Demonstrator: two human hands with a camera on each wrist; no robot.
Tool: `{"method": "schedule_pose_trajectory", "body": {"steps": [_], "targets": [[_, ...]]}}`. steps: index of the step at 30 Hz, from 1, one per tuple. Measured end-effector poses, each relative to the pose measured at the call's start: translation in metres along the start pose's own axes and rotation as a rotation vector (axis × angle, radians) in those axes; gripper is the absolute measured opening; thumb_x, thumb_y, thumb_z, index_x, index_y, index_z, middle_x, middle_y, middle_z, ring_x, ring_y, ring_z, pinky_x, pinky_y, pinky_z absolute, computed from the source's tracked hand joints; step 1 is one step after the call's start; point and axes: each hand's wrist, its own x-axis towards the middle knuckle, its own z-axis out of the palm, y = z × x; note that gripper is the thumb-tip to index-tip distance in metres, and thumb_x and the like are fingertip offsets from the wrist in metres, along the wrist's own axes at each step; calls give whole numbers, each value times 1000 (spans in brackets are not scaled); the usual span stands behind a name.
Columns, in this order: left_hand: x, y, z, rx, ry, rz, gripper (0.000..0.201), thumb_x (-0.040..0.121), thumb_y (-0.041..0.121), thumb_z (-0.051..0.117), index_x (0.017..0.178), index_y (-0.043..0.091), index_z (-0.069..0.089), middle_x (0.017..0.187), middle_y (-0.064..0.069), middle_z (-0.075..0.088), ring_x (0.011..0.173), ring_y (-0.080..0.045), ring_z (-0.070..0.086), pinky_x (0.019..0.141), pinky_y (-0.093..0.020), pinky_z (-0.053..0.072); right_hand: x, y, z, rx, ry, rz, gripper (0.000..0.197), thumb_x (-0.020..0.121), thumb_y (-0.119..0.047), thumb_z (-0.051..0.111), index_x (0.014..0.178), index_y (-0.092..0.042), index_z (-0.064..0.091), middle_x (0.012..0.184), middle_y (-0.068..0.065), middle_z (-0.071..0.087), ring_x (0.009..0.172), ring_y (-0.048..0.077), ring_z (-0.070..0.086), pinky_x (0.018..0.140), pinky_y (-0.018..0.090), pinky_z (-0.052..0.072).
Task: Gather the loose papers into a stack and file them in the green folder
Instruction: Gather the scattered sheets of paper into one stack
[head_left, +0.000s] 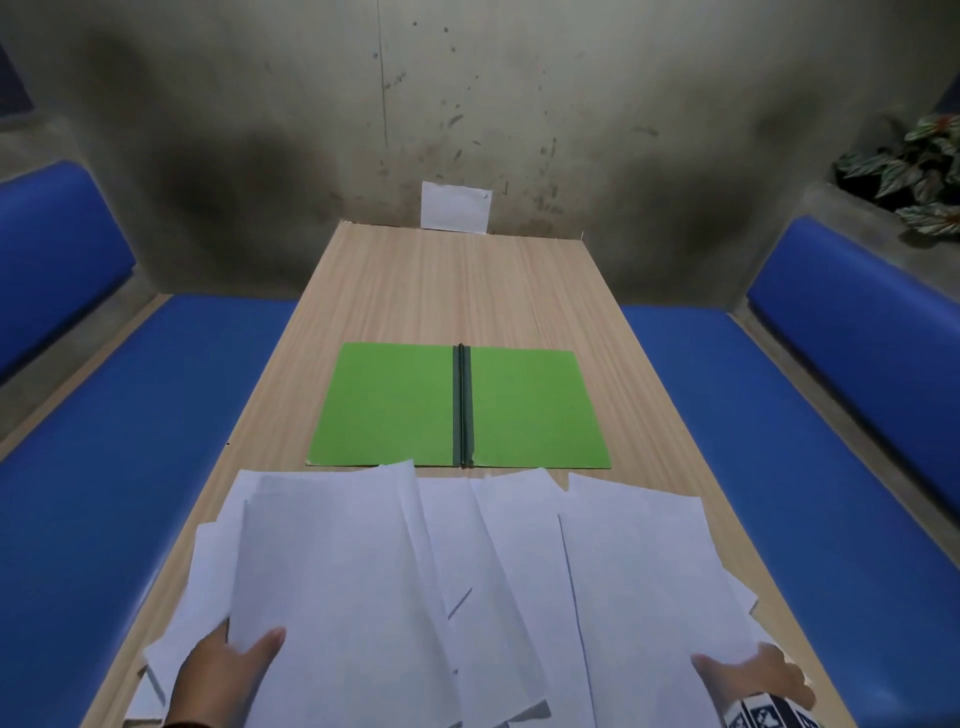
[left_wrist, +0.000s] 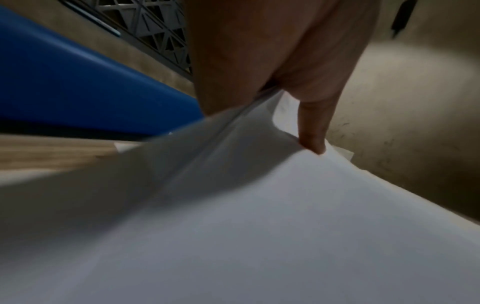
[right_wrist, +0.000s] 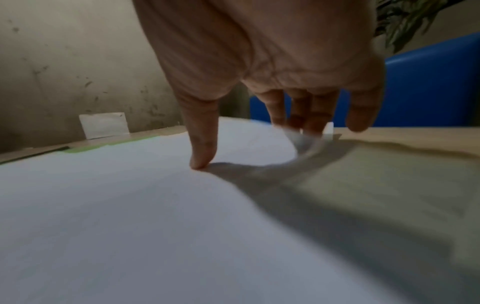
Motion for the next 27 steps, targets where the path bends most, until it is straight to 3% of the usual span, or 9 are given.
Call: {"method": "schedule_pose_trajectory", "body": {"steps": [4,7,10,12,15,17,20,23,27], "targets": [[14,-12,4,217,-12,6,67,64,30,76,121,2,56,127,-15,57,110,-35,54,101,-47,42,3,-8,-9,171,65,-179,20,88,-20,47,102,-10,57,102,16,59,97,32,54,93,37,43],[17,-13,8,299,-26,8,70,68,29,73,127,-1,52,145,-15,40,128,-35,41,111,-47,32,-2,-19,-13,443,140,-353,12,91,-9,43,94,-7,54,87,17,58,81,33,52,70,33,40],[16,-12,8,353,-21,12,65,72,31,71,126,0,53,148,-13,35,132,-35,35,112,-46,29,-16,-40,-19,684,214,-496,11,90,-10,45,92,-9,55,81,17,59,79,34,55,71,36,44],[17,-14,6,386,-61,12,68,65,41,69,122,6,57,140,-11,46,123,-33,45,107,-46,37,-24,-54,-20,730,200,-545,12,90,-8,45,93,-8,56,82,17,59,78,32,54,65,31,41],[24,-15,4,476,-102,17,63,56,51,65,108,17,60,113,-2,60,99,-25,55,93,-41,43,-30,-71,-13,662,154,-586,15,91,-7,44,95,-8,58,86,16,61,81,31,55,69,29,39],[22,-5,-3,600,-90,33,57,63,50,64,109,18,55,109,0,57,99,-22,53,90,-38,42,-34,-80,-5,559,76,-620,14,90,-4,43,90,-14,54,85,13,58,79,27,51,69,27,36],[28,7,-10,758,-57,123,59,71,50,59,121,20,50,134,1,47,121,-20,42,102,-37,37,-44,-89,11,458,-52,-685,17,88,-1,45,87,-17,52,87,10,58,81,24,50,70,25,34],[36,14,-17,888,-90,123,64,75,54,54,132,26,46,153,1,25,144,-20,14,115,-47,12,-52,-94,24,365,-165,-714,16,88,-2,45,88,-17,53,88,8,57,82,23,50,69,25,34],[45,18,-27,812,-155,43,60,67,52,59,117,22,48,121,5,54,118,-18,48,111,-48,14,-57,-93,31,342,-267,-697,17,87,-2,43,89,-15,53,92,10,59,85,24,51,71,25,36]]}}
